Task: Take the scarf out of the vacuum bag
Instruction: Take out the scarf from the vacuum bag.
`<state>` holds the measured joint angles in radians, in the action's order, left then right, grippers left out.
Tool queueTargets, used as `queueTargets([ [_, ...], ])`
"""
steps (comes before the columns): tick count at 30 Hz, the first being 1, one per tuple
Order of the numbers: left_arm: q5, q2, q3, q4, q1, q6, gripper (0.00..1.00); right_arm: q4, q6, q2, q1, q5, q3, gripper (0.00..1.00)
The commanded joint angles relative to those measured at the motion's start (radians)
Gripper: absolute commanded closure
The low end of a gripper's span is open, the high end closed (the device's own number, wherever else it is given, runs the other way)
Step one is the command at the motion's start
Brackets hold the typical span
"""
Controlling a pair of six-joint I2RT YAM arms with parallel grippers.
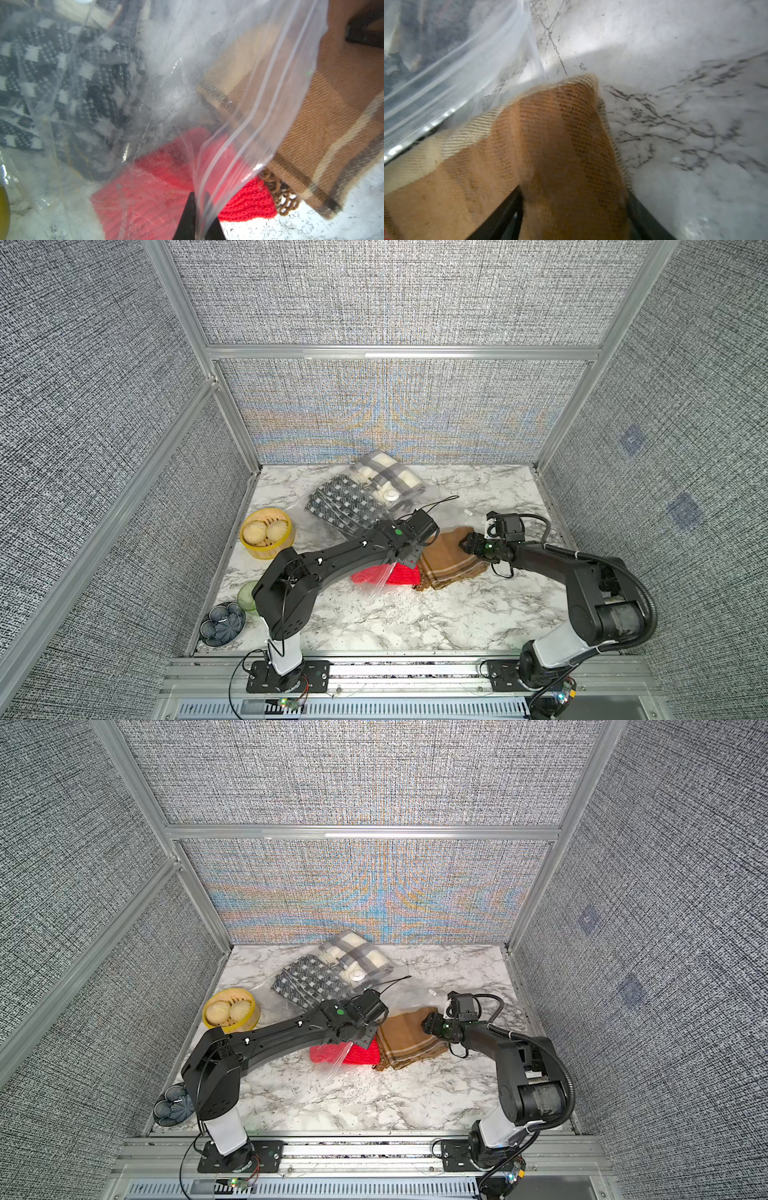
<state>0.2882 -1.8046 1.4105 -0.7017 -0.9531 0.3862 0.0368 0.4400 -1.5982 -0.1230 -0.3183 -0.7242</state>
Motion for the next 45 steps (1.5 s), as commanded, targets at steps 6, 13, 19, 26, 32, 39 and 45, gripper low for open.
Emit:
queueTargets([
  [6,-0.006,0.010,-0.002,0.006,0.000,0.009,0.90,-0.110,0.016,0.051,0.006,0.105,-0.018,0.86],
  [13,0.009,0.017,-0.004,0.002,0.000,0.013,0.91,-0.375,0.015,0.183,0.022,0.361,-0.059,0.90],
  [19,-0.001,0.014,-0.004,0.005,0.000,0.015,0.91,-0.412,0.028,0.164,0.176,0.373,-0.097,0.89],
  [26,0.010,0.021,-0.008,0.005,0.000,0.013,0.91,-0.419,0.003,-0.065,0.294,0.229,-0.241,0.89],
  [32,0.017,0.018,-0.007,0.001,0.001,0.016,0.91,-0.505,-0.050,-0.064,0.346,0.260,-0.350,0.89],
  [39,0.024,0.038,-0.015,0.003,0.001,0.016,0.91,-0.502,-0.090,0.001,0.375,0.267,-0.355,0.59],
  [45,0.025,0.049,-0.021,0.007,0.001,0.011,0.91,-0.497,-0.074,0.179,0.375,0.373,-0.291,0.35],
])
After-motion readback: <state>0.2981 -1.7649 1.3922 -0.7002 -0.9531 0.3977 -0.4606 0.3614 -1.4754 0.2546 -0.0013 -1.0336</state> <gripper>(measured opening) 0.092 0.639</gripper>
